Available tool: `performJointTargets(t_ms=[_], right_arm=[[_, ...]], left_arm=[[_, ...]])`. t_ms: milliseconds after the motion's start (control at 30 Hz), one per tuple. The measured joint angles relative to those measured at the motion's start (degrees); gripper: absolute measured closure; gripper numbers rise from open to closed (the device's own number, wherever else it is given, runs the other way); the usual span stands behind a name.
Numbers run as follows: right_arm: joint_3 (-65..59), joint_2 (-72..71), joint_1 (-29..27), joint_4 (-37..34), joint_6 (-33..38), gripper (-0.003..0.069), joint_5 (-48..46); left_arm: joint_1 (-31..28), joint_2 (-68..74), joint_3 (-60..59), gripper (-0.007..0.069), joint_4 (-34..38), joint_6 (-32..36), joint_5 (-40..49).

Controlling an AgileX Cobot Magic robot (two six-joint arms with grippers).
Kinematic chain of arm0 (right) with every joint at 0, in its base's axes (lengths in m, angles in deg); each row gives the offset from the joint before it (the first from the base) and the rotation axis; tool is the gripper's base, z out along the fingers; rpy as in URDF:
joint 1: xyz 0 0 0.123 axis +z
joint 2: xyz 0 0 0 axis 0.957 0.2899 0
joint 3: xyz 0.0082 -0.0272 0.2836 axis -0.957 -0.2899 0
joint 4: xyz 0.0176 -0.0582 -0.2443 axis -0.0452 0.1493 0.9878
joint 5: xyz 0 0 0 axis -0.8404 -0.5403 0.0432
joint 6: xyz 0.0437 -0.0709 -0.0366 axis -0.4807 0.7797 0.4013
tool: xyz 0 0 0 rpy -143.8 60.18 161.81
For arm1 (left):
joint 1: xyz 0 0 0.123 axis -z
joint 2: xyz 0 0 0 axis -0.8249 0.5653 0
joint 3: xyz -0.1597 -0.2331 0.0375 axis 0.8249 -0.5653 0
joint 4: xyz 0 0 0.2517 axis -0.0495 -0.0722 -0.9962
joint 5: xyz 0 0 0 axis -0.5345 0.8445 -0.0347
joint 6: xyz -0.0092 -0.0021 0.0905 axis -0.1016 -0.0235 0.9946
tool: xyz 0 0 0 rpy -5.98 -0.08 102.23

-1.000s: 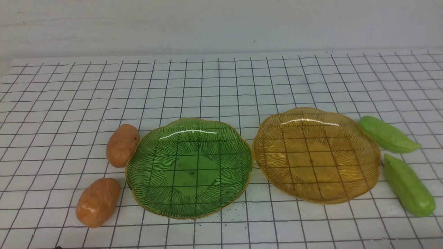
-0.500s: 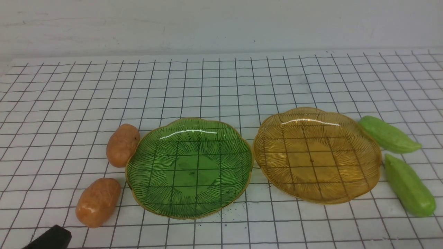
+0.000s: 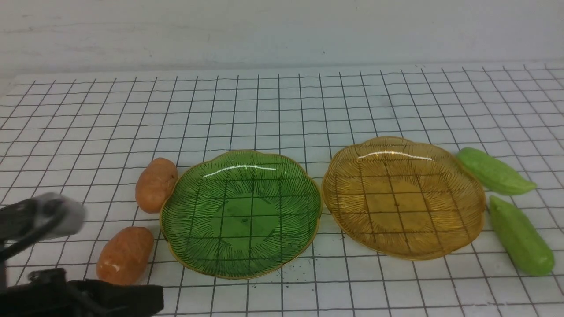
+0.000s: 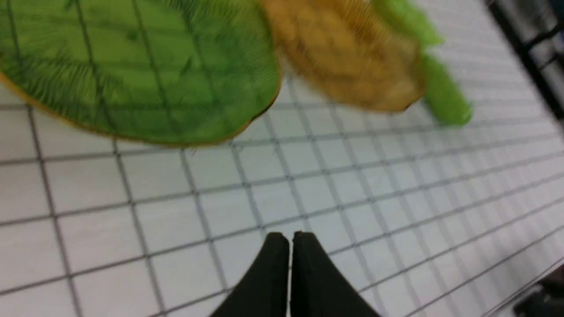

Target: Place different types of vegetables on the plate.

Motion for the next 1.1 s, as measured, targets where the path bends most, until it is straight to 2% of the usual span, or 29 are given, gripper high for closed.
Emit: performJointTargets(t_ms=[100,167,233,300,433,467,500,567,667,800,933,1033,1067,1100], right_arm=[[4.9,10.8,0.0,5.2,-3.0,0.055,-1.6],[6.5,13.5,0.0,6.1,-4.0,0.0537,-1.6],[9.6,19.1,0.0,7.2,-5.2,0.0494,-1.5],[11.6,22.7,0.0,7.9,-5.4,0.0444,-1.4],[15.9,29.3,0.0,10.9,-5.0,0.0291,-0.9],[16.3,29.6,0.0,11.1,-5.0,0.0283,-0.8],[17.4,32.2,0.0,12.7,-5.0,0.022,0.0],[18.5,35.6,0.0,14.4,-5.0,0.0155,1.4],[19.3,40.0,0.0,15.9,-4.9,0.0106,2.9],[19.9,46.0,0.0,16.6,-4.9,0.0088,5.1],[20.2,49.6,0.0,16.6,-4.9,0.0101,5.7],[20.2,50.5,0.0,16.6,-4.9,0.0176,4.9],[20.6,50.6,0.0,16.6,-4.8,0.0248,4.0],[21.4,50.6,0.0,16.7,-4.5,0.0286,3.1]], left_arm=[[0.0,10.1,5.2,0.0631,-6.8,0.0,2.8],[0.0,12.5,6.5,0.0631,-8.0,0.0,3.0],[0.0,15.6,9.2,0.0631,-9.4,0.0,3.5],[0.0,16.5,10.3,0.0631,-9.6,0.0,3.6],[0.0,16.9,11.2,0.0631,-9.7,0.0,3.7],[0.0,16.9,11.2,0.0631,-9.7,0.0,3.7],[0.0,16.9,11.2,0.0631,-9.7,0.0,3.7],[0.0,16.9,11.2,0.0631,-9.7,0.0,3.7],[0.0,16.9,11.2,0.0631,-9.8,0.0,3.8],[0.0,16.9,11.2,0.0631,-9.8,0.0,3.9],[0.0,16.9,11.2,0.0631,-9.8,0.0,4.3],[0.0,16.9,11.2,0.0631,-9.9,0.0,4.6],[0.0,16.9,11.2,0.0631,-9.9,0.0,4.9],[0.0,16.9,11.2,0.0631,-9.9,0.0,5.0]])
